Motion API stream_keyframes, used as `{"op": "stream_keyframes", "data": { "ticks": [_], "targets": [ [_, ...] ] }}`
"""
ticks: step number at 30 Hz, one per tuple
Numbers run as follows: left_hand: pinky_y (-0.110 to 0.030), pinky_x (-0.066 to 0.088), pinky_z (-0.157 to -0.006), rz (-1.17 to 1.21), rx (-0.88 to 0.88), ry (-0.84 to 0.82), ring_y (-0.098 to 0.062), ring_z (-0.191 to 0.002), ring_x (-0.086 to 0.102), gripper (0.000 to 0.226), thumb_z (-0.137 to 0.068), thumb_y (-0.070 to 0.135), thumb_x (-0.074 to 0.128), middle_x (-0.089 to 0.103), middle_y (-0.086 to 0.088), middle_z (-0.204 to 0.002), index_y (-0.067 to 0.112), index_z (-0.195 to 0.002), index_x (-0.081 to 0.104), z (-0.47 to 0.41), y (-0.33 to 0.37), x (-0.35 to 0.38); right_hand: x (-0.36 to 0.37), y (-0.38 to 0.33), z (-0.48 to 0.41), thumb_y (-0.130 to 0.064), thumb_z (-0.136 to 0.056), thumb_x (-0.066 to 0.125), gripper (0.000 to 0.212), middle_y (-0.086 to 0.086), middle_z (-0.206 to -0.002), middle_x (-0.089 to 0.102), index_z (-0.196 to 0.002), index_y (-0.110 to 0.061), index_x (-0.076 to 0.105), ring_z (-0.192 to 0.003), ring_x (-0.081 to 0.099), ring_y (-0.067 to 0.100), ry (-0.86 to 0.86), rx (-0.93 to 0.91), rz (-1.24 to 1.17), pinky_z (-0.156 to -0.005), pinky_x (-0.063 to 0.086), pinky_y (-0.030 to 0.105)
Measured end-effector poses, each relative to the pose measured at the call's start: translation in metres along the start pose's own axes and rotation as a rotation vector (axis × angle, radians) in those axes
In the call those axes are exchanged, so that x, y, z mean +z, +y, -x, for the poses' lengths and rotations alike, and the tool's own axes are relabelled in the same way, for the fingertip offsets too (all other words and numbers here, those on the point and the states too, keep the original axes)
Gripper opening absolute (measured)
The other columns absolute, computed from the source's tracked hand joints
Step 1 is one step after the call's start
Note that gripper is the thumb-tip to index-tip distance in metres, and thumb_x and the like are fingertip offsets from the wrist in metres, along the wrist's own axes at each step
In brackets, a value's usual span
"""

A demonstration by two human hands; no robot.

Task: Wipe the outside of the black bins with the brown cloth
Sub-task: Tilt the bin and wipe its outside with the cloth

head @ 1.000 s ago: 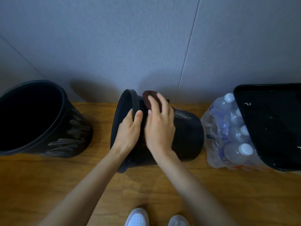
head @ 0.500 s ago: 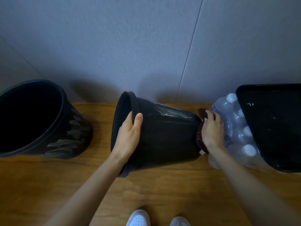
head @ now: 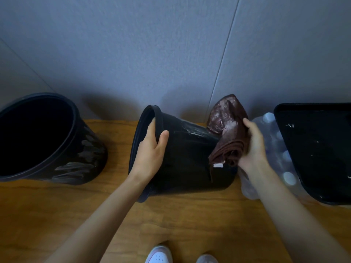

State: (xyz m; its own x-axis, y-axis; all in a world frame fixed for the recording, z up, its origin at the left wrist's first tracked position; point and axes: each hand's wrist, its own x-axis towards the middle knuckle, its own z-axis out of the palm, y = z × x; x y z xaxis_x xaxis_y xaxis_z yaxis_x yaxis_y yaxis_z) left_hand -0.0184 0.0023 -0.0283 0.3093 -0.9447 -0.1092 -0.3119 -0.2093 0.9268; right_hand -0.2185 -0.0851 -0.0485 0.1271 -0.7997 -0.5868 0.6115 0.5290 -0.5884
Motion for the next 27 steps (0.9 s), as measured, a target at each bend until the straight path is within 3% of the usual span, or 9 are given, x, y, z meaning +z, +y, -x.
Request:
{"op": "stream_keyframes", "data": {
  "ticks": [2, 3, 5, 8, 10, 13, 17, 23, 27],
  "targets": [
    [-0.013, 0.036, -0.066, -0.035, 0.048, -0.013, 0.007, -0.068, 0.042, 0.058, -0.098, 0.022, 0.039, 0.039, 0.021, -0.076, 0.031, -0.148, 0.010, -0.001, -0.003, 0.000, 0.005, 0.000, 0.006, -0.031, -0.076, 0.066, 0.048, 0.008, -0.101, 0.070, -0.119, -0.013, 0.060, -0.075, 0.071, 0.020, -0.053, 0.030, -0.004, -0.063, 0.055, 0.028],
    [-0.014, 0.033, -0.067, -0.056, 0.078, -0.017, 0.008, -0.066, 0.040, 0.057, -0.099, 0.021, 0.039, 0.038, 0.022, -0.075, 0.034, -0.148, 0.012, -0.002, -0.004, 0.000, 0.007, 0.000, 0.008, -0.031, -0.071, 0.068, 0.053, 0.009, -0.104, 0.069, -0.120, -0.012, 0.059, -0.077, 0.071, 0.021, -0.067, 0.048, 0.002, -0.065, 0.055, 0.029],
    [-0.014, 0.039, -0.067, -0.091, 0.131, -0.024, 0.006, -0.067, 0.045, 0.046, -0.099, 0.018, 0.038, 0.047, 0.020, -0.077, 0.035, -0.141, 0.032, -0.002, -0.002, 0.000, 0.009, 0.001, 0.010, -0.028, -0.071, 0.066, 0.047, 0.012, -0.106, 0.069, -0.115, -0.010, 0.061, -0.083, 0.070, 0.023, -0.124, 0.076, -0.033, -0.072, 0.057, 0.035],
    [-0.039, 0.052, -0.079, -0.097, 0.082, -0.044, -0.018, -0.085, 0.061, 0.032, -0.099, 0.016, 0.035, 0.064, 0.006, -0.099, 0.027, -0.119, 0.058, -0.003, 0.008, 0.000, 0.012, -0.001, 0.015, -0.024, -0.078, 0.057, 0.034, 0.013, -0.110, 0.069, -0.108, -0.008, 0.061, -0.105, 0.063, 0.028, -0.253, 0.100, -0.149, -0.091, 0.050, 0.050],
    [-0.031, 0.050, -0.084, -0.089, 0.033, -0.076, -0.006, -0.091, 0.058, 0.031, -0.099, 0.016, 0.036, 0.062, 0.007, -0.108, 0.026, -0.111, 0.063, -0.003, 0.016, 0.000, 0.012, -0.002, 0.017, -0.025, -0.079, 0.053, 0.037, 0.013, -0.118, 0.066, -0.112, -0.007, 0.059, -0.113, 0.059, 0.028, -0.324, 0.130, -0.156, -0.092, 0.048, 0.052],
    [-0.016, 0.043, -0.084, -0.019, -0.041, -0.129, 0.002, -0.097, 0.055, 0.025, -0.096, 0.029, 0.043, 0.063, 0.017, -0.100, 0.025, -0.105, 0.067, -0.003, 0.028, 0.003, 0.019, -0.001, 0.024, -0.024, -0.076, 0.053, 0.037, 0.015, -0.110, 0.068, -0.104, -0.002, 0.066, -0.099, 0.066, 0.027, -0.425, 0.165, -0.125, -0.086, 0.052, 0.049],
    [0.001, 0.042, -0.064, 0.142, -0.090, -0.190, 0.008, -0.082, 0.063, 0.034, -0.087, 0.045, 0.050, 0.071, 0.009, -0.092, 0.019, -0.098, 0.071, -0.003, 0.039, 0.006, 0.028, 0.012, 0.026, -0.023, -0.049, 0.068, 0.044, 0.017, -0.093, 0.071, -0.086, -0.001, 0.074, -0.084, 0.068, 0.028, -0.445, 0.179, 0.006, -0.092, 0.048, 0.041],
    [-0.023, 0.055, -0.078, 0.200, -0.156, -0.161, -0.013, -0.085, 0.069, 0.012, -0.087, 0.023, 0.061, 0.073, -0.002, -0.094, 0.017, -0.094, 0.069, -0.004, 0.036, 0.002, 0.020, 0.001, 0.023, -0.011, -0.054, 0.068, 0.032, 0.006, -0.083, 0.071, -0.086, -0.016, 0.071, -0.076, 0.068, 0.019, -0.482, -0.052, 0.332, -0.071, 0.056, 0.030],
    [-0.024, 0.054, -0.081, 0.198, -0.159, -0.145, -0.012, -0.088, 0.068, 0.011, -0.088, 0.024, 0.060, 0.072, -0.001, -0.094, 0.019, -0.093, 0.068, -0.005, 0.032, 0.000, 0.013, -0.023, 0.011, -0.030, -0.029, 0.094, 0.087, 0.004, -0.097, 0.068, -0.106, -0.012, 0.058, -0.088, 0.068, 0.016, -0.460, -0.152, 0.488, -0.071, 0.055, 0.026]
  ]
}}
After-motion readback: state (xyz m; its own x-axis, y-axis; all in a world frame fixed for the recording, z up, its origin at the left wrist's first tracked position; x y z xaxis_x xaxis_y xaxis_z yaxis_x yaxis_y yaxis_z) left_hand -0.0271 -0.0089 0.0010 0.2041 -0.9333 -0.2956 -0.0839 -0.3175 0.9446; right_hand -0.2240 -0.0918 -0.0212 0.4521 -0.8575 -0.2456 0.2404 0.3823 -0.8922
